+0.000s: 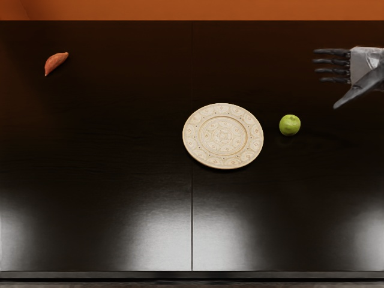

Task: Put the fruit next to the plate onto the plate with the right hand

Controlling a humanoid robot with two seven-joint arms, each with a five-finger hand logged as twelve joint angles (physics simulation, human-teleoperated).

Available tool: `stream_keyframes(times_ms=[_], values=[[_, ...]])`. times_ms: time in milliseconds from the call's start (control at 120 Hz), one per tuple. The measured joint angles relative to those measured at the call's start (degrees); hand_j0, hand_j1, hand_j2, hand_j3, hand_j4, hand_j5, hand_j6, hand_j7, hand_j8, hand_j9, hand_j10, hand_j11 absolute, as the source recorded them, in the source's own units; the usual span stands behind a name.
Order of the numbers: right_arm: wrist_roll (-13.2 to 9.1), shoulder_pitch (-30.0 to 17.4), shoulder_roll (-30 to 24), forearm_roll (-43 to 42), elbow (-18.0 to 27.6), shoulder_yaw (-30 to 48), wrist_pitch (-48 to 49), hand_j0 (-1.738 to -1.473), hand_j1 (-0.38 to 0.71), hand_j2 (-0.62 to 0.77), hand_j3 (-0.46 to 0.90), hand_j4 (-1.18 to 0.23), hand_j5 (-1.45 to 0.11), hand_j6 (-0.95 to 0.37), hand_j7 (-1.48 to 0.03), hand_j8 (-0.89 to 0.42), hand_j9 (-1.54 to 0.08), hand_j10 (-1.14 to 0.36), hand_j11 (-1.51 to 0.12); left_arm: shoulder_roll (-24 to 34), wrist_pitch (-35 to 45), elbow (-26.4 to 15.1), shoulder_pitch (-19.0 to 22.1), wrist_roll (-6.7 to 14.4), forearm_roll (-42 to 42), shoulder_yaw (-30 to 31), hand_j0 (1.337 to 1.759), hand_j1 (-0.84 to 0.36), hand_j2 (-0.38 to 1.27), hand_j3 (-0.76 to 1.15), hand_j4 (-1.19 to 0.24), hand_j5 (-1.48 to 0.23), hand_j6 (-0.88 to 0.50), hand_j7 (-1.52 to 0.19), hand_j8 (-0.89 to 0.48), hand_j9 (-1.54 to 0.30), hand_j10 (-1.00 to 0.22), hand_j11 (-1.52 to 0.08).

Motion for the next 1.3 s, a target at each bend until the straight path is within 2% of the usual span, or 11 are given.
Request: stream_keyframes(times_ms=[167,258,333,425,492,558,783,917,1083,1300], values=[[-0.8,0.1,2.6,-0.6,-1.0,0.2,0.0,-1.658,-0.31,-0.01,0.0,-0.04,-0.05,-0.04,-0.05,-0.04,-0.05,-0.04,-0.05,0.0,0.0,0.0,0.0,0.0,0.0,0.0,1.658,0.06,0.05,0.0,-0.25,-0.32,-0.25,-0.32,-0.25,-0.32,-0.25,-0.32],[-0.9,0.7,4.0,-7.6,-1.6,0.5,0.0,-1.658,-0.3,-0.01,0.0,-0.04,-0.05,-0.04,-0.05,-0.04,-0.05,-0.04,-0.05,0.0,0.0,0.0,0.0,0.0,0.0,0.0,1.658,0.06,0.05,0.0,-0.25,-0.32,-0.25,-0.32,-0.25,-0.32,-0.25,-0.32],[-0.9,1.0,4.2,-20.2,4.2,0.6,-2.2,-1.658,-0.3,-0.01,0.0,-0.04,-0.05,-0.04,-0.05,-0.04,-0.05,-0.04,-0.05,0.0,0.0,0.0,0.0,0.0,0.0,0.0,1.658,0.06,0.05,0.0,-0.25,-0.32,-0.25,-0.32,-0.25,-0.32,-0.25,-0.32],[-0.9,0.5,4.2,-35.3,11.7,0.2,-11.2,-1.658,-0.3,-0.01,0.0,-0.04,-0.05,-0.04,-0.05,-0.04,-0.05,-0.04,-0.05,0.0,0.0,0.0,0.0,0.0,0.0,0.0,1.658,0.06,0.05,0.0,-0.25,-0.32,-0.25,-0.32,-0.25,-0.32,-0.25,-0.32],[-1.0,-0.7,3.8,-41.2,16.0,-0.8,-19.9,-1.658,-0.3,-0.01,0.0,-0.04,-0.05,-0.04,-0.05,-0.04,-0.05,-0.04,-0.05,0.0,0.0,0.0,0.0,0.0,0.0,0.0,1.658,0.06,0.05,0.0,-0.25,-0.32,-0.25,-0.32,-0.25,-0.32,-0.25,-0.32],[-1.0,-1.8,3.7,-44.5,18.0,-2.3,-25.5,-1.658,-0.3,-0.01,0.0,-0.04,-0.05,-0.04,-0.05,-0.04,-0.05,-0.04,-0.05,0.0,0.0,0.0,0.0,0.0,0.0,0.0,1.658,0.06,0.05,0.0,-0.25,-0.32,-0.25,-0.32,-0.25,-0.32,-0.25,-0.32],[-1.1,-5.3,9.9,-51.2,13.5,-7.1,-37.6,-1.658,-0.3,-0.01,0.0,-0.05,-0.06,-0.05,-0.05,-0.05,-0.05,-0.05,-0.05,0.0,0.0,0.0,0.0,0.0,0.0,0.0,1.658,0.06,0.05,0.0,-0.25,-0.32,-0.25,-0.32,-0.25,-0.32,-0.24,-0.32],[-3.9,-5.2,13.7,-52.3,10.7,-9.7,-40.6,-1.658,-0.25,-0.01,0.0,-0.09,-0.11,-0.09,-0.11,-0.09,-0.11,-0.09,-0.11,0.0,0.0,0.0,0.0,0.0,0.0,0.0,1.658,0.06,0.05,0.0,-0.25,-0.32,-0.25,-0.32,-0.25,-0.32,-0.25,-0.32],[-5.5,-4.4,18.6,-52.6,7.6,-10.4,-41.5,-1.658,-0.19,-0.02,0.0,-0.14,-0.18,-0.14,-0.18,-0.14,-0.18,-0.14,-0.18,0.0,0.0,0.0,0.0,0.0,0.0,0.0,1.658,0.06,0.05,0.0,-0.25,-0.32,-0.25,-0.32,-0.25,-0.32,-0.25,-0.32],[-7.6,-3.8,21.4,-52.6,5.9,-10.5,-41.8,-1.658,-0.08,-0.04,0.0,-0.23,-0.29,-0.23,-0.29,-0.23,-0.29,-0.23,-0.29,0.0,0.0,0.0,0.0,0.0,0.0,0.0,1.658,0.06,0.05,0.0,-0.25,-0.32,-0.25,-0.32,-0.25,-0.32,-0.25,-0.32]])
